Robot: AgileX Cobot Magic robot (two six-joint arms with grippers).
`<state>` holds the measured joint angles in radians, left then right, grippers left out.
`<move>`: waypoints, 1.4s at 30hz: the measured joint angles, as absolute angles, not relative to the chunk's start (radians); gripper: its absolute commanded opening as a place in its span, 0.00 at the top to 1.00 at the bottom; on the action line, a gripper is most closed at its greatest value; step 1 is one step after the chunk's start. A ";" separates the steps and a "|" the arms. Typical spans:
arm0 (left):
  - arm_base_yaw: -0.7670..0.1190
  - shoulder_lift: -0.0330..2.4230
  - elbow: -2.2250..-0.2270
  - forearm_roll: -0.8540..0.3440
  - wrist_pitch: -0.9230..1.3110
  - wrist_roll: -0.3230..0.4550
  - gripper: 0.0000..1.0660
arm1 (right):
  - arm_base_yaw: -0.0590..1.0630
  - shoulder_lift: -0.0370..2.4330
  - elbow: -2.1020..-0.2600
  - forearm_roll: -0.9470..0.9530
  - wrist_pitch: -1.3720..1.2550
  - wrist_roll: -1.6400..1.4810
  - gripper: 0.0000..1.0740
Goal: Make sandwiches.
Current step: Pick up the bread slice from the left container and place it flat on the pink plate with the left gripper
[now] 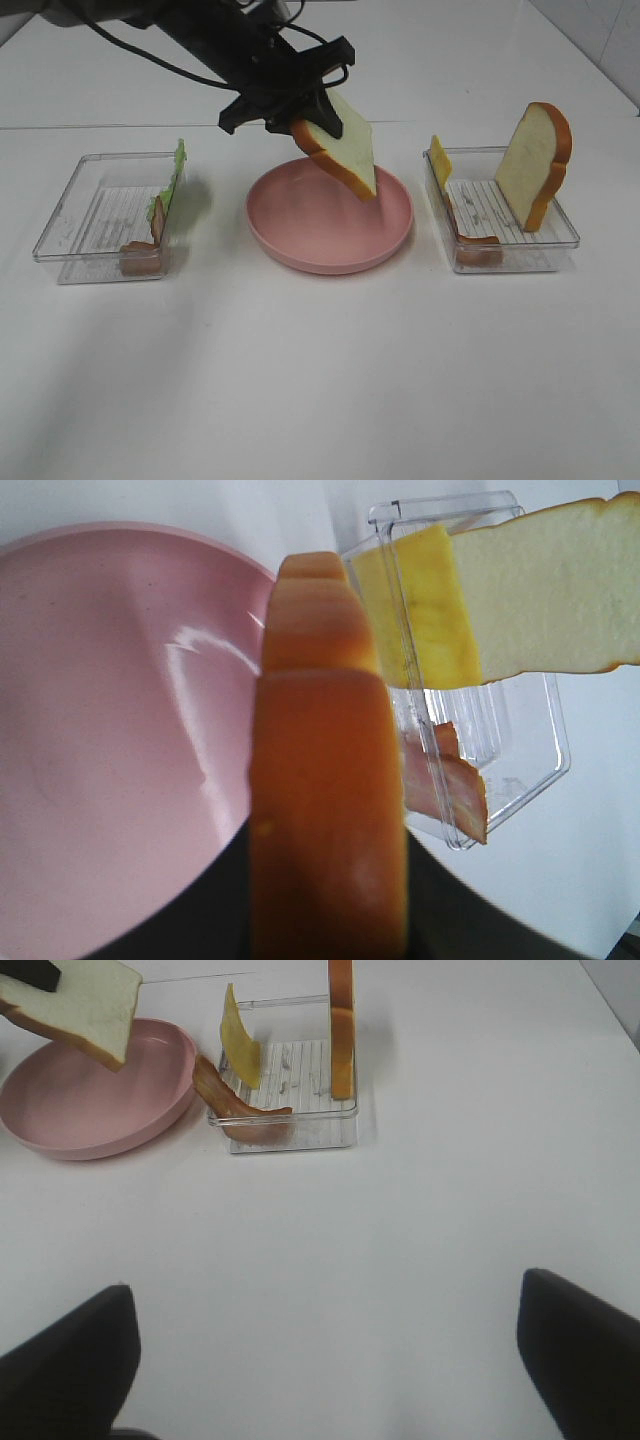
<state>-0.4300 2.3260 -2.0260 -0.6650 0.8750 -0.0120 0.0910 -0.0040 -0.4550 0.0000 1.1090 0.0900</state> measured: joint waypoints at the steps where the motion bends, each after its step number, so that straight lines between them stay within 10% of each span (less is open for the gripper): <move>1: -0.446 2.357 -2.048 -0.665 0.866 -0.011 1.00 | 0.091 -0.004 -0.455 0.000 1.109 0.090 0.11; 24: -0.469 2.486 -2.090 -0.661 0.854 -0.065 0.93 | 0.091 -0.004 -0.455 0.000 1.109 0.090 0.11; 29: -0.469 2.487 -2.096 -0.643 0.868 -0.065 0.60 | 0.091 -0.004 -0.455 0.000 1.109 0.090 0.11; 33: -0.469 2.499 -2.148 -0.598 0.933 -0.065 0.14 | 0.091 -0.004 -0.455 0.000 1.109 0.090 0.11; 42: -0.469 2.502 -2.305 -0.464 1.099 -0.094 0.04 | 0.091 -0.004 -0.455 0.000 1.109 0.090 0.11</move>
<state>-0.4690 2.5020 -2.3050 -0.4640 1.0990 -0.0940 0.0910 -0.0040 -0.4550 0.0000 1.1090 0.0900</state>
